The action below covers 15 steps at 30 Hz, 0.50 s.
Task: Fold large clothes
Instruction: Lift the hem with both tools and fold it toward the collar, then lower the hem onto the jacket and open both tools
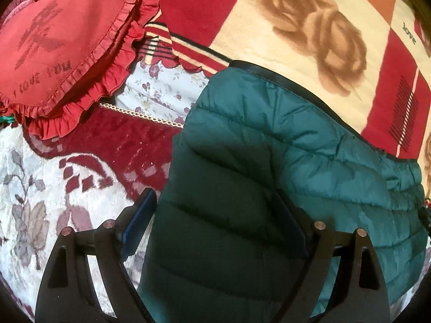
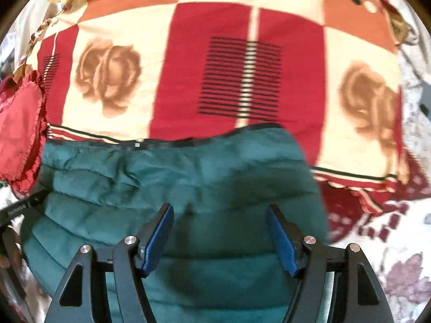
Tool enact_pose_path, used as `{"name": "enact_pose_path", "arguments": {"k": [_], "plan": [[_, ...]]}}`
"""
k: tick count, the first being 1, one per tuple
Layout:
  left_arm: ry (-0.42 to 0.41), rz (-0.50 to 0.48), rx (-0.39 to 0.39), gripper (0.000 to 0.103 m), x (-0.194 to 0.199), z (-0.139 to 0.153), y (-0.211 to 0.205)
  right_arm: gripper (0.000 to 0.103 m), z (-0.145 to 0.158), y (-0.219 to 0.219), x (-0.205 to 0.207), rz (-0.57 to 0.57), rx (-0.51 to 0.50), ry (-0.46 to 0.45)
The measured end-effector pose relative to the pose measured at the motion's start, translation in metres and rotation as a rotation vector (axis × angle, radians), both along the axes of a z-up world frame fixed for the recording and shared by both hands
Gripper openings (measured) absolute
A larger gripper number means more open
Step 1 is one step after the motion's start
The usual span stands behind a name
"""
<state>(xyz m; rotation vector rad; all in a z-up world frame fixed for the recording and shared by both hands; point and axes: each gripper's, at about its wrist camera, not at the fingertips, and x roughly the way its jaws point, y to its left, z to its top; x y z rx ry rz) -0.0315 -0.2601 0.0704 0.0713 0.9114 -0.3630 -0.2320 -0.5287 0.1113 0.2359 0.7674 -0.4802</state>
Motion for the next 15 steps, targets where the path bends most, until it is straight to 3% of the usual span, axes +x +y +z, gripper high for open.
{"name": "enact_pose_path", "arguments": {"k": [4,8,15], "plan": [[-0.003,0.001,0.011,0.088,-0.004,-0.002,-0.001,0.068,-0.007,-0.012,-0.012,-0.04,0.001,0.026],[-0.002,-0.004,0.014,0.088,-0.005,-0.005,-0.003,0.069,-0.032,-0.024,-0.006,-0.073,0.011,0.043],[-0.002,-0.003,0.003,0.088,0.001,-0.012,-0.004,0.08,-0.061,-0.048,-0.003,-0.132,0.108,0.041]]}}
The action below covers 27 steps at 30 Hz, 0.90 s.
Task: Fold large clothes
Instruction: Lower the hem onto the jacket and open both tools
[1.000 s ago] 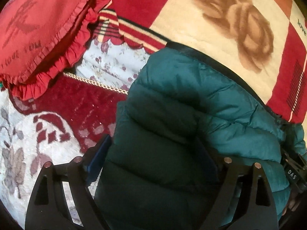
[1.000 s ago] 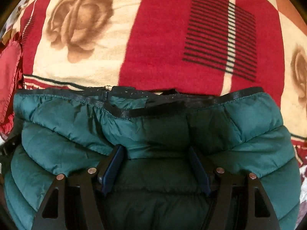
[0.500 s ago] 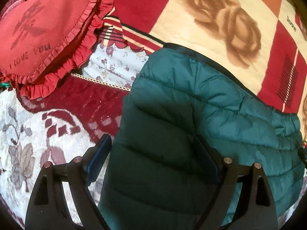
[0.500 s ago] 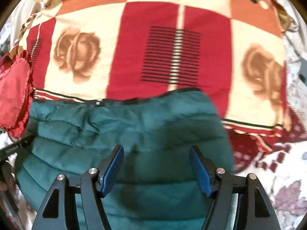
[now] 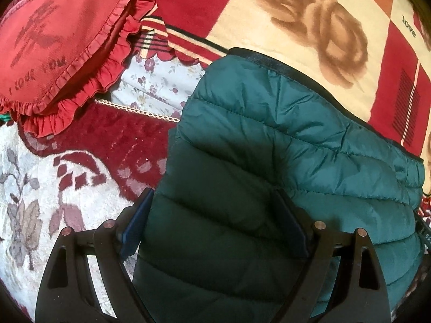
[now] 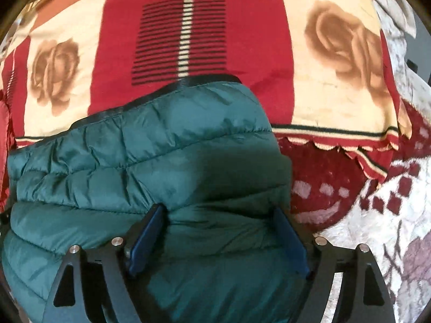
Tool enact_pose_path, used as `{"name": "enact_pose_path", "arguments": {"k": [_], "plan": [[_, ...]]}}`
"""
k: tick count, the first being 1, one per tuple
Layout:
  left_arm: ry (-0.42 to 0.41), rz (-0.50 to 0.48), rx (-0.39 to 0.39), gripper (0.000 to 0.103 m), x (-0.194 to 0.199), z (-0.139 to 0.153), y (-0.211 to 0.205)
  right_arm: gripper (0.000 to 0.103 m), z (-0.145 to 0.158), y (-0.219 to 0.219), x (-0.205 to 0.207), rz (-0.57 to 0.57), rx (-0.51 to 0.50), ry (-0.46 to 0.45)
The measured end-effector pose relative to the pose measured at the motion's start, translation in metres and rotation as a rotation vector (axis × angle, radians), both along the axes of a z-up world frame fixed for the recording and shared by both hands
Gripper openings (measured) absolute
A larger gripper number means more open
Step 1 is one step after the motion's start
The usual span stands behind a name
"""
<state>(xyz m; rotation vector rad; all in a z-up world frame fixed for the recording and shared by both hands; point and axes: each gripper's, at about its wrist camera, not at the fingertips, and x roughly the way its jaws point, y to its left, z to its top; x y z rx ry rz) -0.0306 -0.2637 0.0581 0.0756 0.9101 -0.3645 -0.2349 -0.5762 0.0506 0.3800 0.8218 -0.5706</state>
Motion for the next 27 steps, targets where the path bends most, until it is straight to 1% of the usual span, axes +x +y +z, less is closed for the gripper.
{"name": "enact_pose_path", "arguments": {"k": [3,5,7,10,12,15,17,19,21,24,25,27], "plan": [[-0.008,0.0,0.008,0.088,-0.001,0.0,0.0,0.08,0.011,0.007,-0.004,0.007,-0.033,0.018],[-0.009,-0.001,0.007,0.088,-0.001,0.001,0.001,0.08,0.023,0.013,-0.015,0.016,-0.048,-0.005],[-0.01,0.002,0.003,0.088,-0.002,0.001,0.002,0.08,0.038,0.022,-0.035,0.042,-0.051,-0.04],[-0.015,0.008,0.001,0.088,-0.003,0.001,0.004,0.08,0.05,0.037,-0.062,0.094,-0.055,-0.07],[-0.011,-0.004,-0.002,0.088,-0.004,0.001,0.004,0.08,0.046,0.047,-0.073,0.131,-0.056,-0.058],[-0.019,0.0,0.0,0.088,-0.006,0.002,0.004,0.079,0.027,0.057,-0.078,0.171,-0.048,0.004],[-0.025,-0.002,0.004,0.088,-0.008,0.002,0.004,0.079,0.015,0.056,-0.08,0.162,-0.077,0.022],[-0.031,-0.004,0.012,0.088,-0.009,0.004,0.002,0.08,0.004,0.048,-0.082,0.14,-0.053,0.026],[-0.029,-0.005,0.021,0.088,-0.012,0.007,0.001,0.088,-0.006,0.039,-0.078,0.124,-0.018,0.045],[0.003,-0.009,0.01,0.088,-0.016,0.014,0.004,0.088,-0.007,0.03,-0.085,0.078,0.087,0.024],[0.015,-0.013,-0.002,0.088,-0.018,0.016,0.006,0.088,-0.004,0.029,-0.089,0.067,0.104,0.008],[0.031,-0.023,-0.022,0.088,-0.026,0.021,0.013,0.087,0.004,0.032,-0.1,0.047,0.106,-0.027]]}}
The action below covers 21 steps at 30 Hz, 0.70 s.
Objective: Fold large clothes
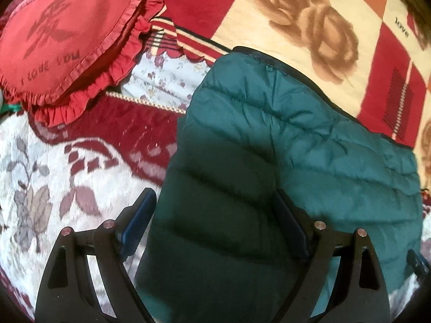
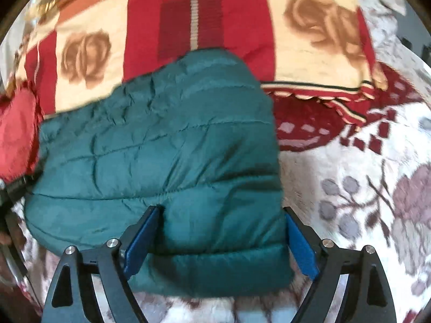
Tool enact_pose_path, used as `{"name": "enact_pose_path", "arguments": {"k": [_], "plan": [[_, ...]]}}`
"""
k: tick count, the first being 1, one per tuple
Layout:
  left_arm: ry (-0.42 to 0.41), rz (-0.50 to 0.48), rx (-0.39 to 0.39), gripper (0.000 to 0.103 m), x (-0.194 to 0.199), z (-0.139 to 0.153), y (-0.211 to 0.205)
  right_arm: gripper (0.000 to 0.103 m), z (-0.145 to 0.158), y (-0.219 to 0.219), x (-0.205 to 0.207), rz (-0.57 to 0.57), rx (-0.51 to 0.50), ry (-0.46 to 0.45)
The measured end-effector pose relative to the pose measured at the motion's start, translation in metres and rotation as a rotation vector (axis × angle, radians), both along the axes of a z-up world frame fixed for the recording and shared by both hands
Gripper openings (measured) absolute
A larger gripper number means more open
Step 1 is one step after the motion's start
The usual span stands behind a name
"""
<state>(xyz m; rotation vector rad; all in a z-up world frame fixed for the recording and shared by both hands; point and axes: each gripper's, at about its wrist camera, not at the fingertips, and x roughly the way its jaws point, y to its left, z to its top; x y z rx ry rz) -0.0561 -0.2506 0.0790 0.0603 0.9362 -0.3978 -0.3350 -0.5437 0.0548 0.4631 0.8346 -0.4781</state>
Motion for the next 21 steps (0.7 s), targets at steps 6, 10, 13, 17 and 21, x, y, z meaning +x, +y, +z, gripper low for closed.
{"name": "enact_pose_path", "arguments": {"k": [6,10,13,17,21], "plan": [[-0.012,-0.033,-0.008,0.088,-0.029,0.008,0.023,0.088,0.029,0.01,-0.035,-0.021,0.046,-0.094],[0.001,-0.041,-0.018,0.088,-0.046,0.008,0.037,0.088,0.041,0.028,-0.049,0.005,0.066,-0.107],[-0.003,-0.047,-0.012,0.088,-0.058,0.008,0.045,0.088,0.041,0.042,-0.054,0.023,0.089,-0.104],[-0.025,-0.05,0.018,0.088,-0.074,0.009,0.053,0.09,0.035,0.053,-0.056,0.019,0.134,-0.113],[-0.059,-0.059,0.025,0.088,-0.089,0.014,0.06,0.091,0.032,0.065,-0.057,0.025,0.151,-0.115]]}}
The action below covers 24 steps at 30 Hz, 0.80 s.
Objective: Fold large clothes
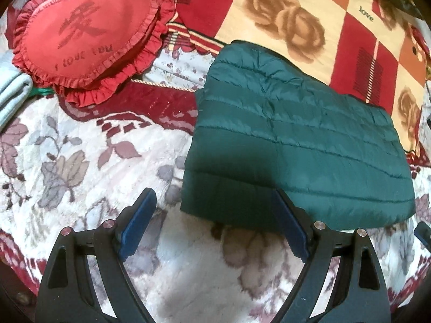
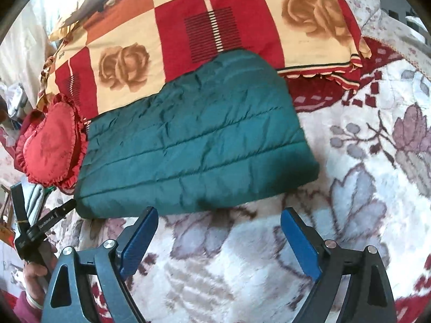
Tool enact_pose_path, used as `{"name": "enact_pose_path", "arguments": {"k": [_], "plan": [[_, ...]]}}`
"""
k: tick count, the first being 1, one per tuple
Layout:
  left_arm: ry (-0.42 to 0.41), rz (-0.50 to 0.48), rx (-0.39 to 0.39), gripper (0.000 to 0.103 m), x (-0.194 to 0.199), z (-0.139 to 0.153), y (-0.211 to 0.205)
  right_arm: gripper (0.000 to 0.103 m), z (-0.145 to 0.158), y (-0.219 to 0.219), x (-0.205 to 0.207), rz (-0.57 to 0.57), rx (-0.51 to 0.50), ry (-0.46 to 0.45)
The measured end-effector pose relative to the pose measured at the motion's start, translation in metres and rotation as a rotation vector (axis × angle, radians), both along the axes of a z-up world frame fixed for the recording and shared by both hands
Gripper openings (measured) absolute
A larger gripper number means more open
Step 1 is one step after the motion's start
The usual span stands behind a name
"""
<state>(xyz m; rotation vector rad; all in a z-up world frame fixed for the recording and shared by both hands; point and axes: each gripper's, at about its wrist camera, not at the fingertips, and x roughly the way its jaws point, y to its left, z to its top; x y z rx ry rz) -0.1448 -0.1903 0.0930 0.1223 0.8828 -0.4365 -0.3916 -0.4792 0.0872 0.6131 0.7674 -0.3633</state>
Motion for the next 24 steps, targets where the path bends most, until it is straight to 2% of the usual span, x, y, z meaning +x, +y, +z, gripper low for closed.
{"name": "enact_pose_path", "arguments": {"k": [3,7,13,17,21,24], "plan": [[-0.007,-0.013,0.003,0.088,-0.008,0.001,0.004,0.092,-0.001,0.007,0.0,0.004,0.001,0.003],[0.032,-0.01,-0.027,0.088,-0.008,-0.003,0.008,0.095,-0.008,0.008,0.001,-0.007,0.045,-0.011],[0.167,0.039,-0.151,0.088,0.004,-0.023,0.017,0.098,-0.023,0.0,0.005,-0.047,0.101,-0.034],[0.203,0.103,-0.283,0.088,0.011,-0.029,0.027,0.1,-0.037,-0.01,0.013,-0.07,0.147,-0.058],[0.275,0.108,-0.328,0.088,0.023,-0.039,0.018,0.102,-0.045,-0.022,0.021,-0.09,0.17,-0.106],[0.321,0.139,-0.412,0.088,0.029,-0.048,0.014,0.102,-0.048,-0.029,0.027,-0.102,0.188,-0.142]]}}
